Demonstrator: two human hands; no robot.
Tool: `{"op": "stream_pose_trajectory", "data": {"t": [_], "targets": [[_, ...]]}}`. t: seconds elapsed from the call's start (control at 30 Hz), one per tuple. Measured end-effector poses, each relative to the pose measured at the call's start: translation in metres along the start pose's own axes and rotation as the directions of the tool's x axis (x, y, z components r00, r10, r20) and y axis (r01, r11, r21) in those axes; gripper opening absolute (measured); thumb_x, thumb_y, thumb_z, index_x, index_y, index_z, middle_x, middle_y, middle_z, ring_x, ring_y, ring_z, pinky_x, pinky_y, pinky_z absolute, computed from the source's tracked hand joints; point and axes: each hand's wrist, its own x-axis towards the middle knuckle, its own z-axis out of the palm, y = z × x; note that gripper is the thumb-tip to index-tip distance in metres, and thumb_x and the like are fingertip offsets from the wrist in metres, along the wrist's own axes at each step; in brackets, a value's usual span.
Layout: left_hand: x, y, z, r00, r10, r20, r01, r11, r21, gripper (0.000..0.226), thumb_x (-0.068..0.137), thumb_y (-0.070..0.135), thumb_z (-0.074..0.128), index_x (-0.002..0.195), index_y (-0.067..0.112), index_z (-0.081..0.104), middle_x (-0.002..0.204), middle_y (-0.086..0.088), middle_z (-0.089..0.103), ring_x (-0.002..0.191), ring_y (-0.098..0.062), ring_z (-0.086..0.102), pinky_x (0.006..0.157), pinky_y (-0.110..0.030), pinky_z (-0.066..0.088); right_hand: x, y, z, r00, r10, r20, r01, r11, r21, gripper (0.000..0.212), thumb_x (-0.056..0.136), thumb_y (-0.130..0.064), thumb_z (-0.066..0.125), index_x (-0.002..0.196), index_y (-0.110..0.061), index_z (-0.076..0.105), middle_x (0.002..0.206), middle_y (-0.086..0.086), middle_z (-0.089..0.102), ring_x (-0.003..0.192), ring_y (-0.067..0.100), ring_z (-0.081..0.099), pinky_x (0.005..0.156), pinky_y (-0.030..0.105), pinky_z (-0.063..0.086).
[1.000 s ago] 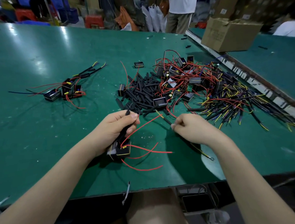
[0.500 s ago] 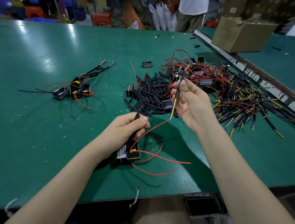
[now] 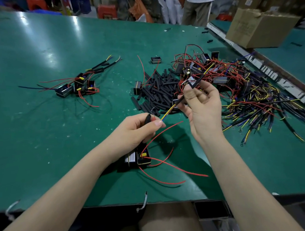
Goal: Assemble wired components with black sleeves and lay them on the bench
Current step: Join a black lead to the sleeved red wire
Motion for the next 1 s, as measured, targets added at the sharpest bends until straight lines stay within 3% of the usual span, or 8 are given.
{"op": "stream_pose_trajectory", "data": {"t": [0.1,0.23,0.5,0.57,0.7,0.8,0.93,1.0], "targets": [[-0.001,0.0,-0.001,1.0,0.03,0.002,-0.03,0.999,0.019,0.012,0.09,0.013,0.057,0.078,0.012,0.058,0.052,0.011,0.043,0.05,-0.004,0.035,0.048,-0.014,0.031,-0.003,-0.001,0.0,0.999,0.006,0.041,-0.003,0.998,-0.066,0.022,0.09,-0.007,0.061,0.104,-0.017,0.048,0.08,-0.002,0.057,0.069,0.008,0.06,0.058,0.02,0.052],[-0.001,-0.001,-0.002,0.996,0.035,-0.081,-0.033,0.999,0.021,0.012,0.09,0.012,0.059,0.078,0.012,0.062,0.05,0.01,0.041,0.048,-0.006,0.034,0.047,-0.016,0.029,-0.007,0.002,-0.001,0.962,0.11,0.25,-0.054,0.974,-0.222,0.009,0.093,-0.012,0.057,0.101,-0.017,0.059,0.073,-0.005,0.065,0.063,0.008,0.063,0.056,0.018,0.05],[0.003,0.0,-0.005,0.976,0.025,-0.217,-0.02,0.999,0.027,0.015,0.091,0.009,0.058,0.077,0.009,0.063,0.047,0.008,0.041,0.046,-0.006,0.033,0.045,-0.013,0.028,-0.006,-0.001,-0.009,0.936,0.099,0.337,0.051,0.911,-0.408,0.009,0.094,-0.018,0.057,0.102,-0.019,0.059,0.07,-0.008,0.068,0.054,0.003,0.055,0.054,0.014,0.044],[0.004,0.0,-0.004,0.975,0.003,-0.223,-0.005,1.0,-0.01,0.017,0.093,0.01,0.053,0.078,0.011,0.062,0.046,0.01,0.042,0.044,-0.004,0.033,0.045,-0.012,0.028,-0.006,-0.002,-0.008,0.942,0.11,0.317,0.022,0.923,-0.384,0.024,0.09,-0.02,0.061,0.113,-0.016,0.054,0.068,-0.006,0.069,0.049,0.003,0.051,0.052,0.014,0.043],[0.005,0.0,-0.004,0.979,-0.016,-0.204,0.015,1.0,-0.007,0.023,0.096,0.021,0.048,0.083,0.014,0.065,0.046,0.009,0.041,0.046,-0.006,0.034,0.048,-0.013,0.03,0.0,-0.005,-0.013,0.982,0.01,0.187,0.049,0.95,-0.309,0.082,0.084,-0.025,0.067,0.148,-0.027,0.015,0.059,-0.003,0.064,0.042,0.006,0.038,0.045,0.016,0.035],[0.005,-0.002,-0.005,0.981,-0.007,-0.195,0.008,1.0,0.002,0.019,0.095,0.02,0.052,0.083,0.014,0.066,0.047,0.011,0.043,0.046,-0.003,0.035,0.047,-0.011,0.031,0.001,-0.007,-0.015,0.979,-0.021,0.203,0.078,0.959,-0.274,0.055,0.09,-0.024,0.061,0.136,-0.033,0.032,0.064,-0.004,0.065,0.042,0.007,0.038,0.044,0.017,0.032],[0.005,-0.006,-0.006,0.981,0.005,-0.194,-0.001,1.0,0.023,0.011,0.091,0.017,0.06,0.084,0.019,0.069,0.061,0.003,0.05,0.054,-0.007,0.04,0.052,-0.017,0.035,-0.002,-0.008,-0.011,0.942,0.041,0.332,0.03,0.978,-0.205,0.028,0.09,-0.035,0.054,0.116,-0.024,0.056,0.109,-0.005,0.071,0.066,0.008,0.063,0.054,0.015,0.039],[0.006,-0.009,-0.008,0.982,-0.009,-0.186,0.012,1.0,0.018,0.01,0.091,0.018,0.06,0.088,0.02,0.07,0.07,-0.007,0.052,0.064,-0.013,0.043,0.061,-0.025,0.037,-0.003,-0.009,-0.01,0.943,0.042,0.33,0.026,0.98,-0.198,0.022,0.087,-0.03,0.06,0.106,-0.022,0.059,0.103,-0.004,0.073,0.072,0.009,0.066,0.055,0.014,0.04]]}}
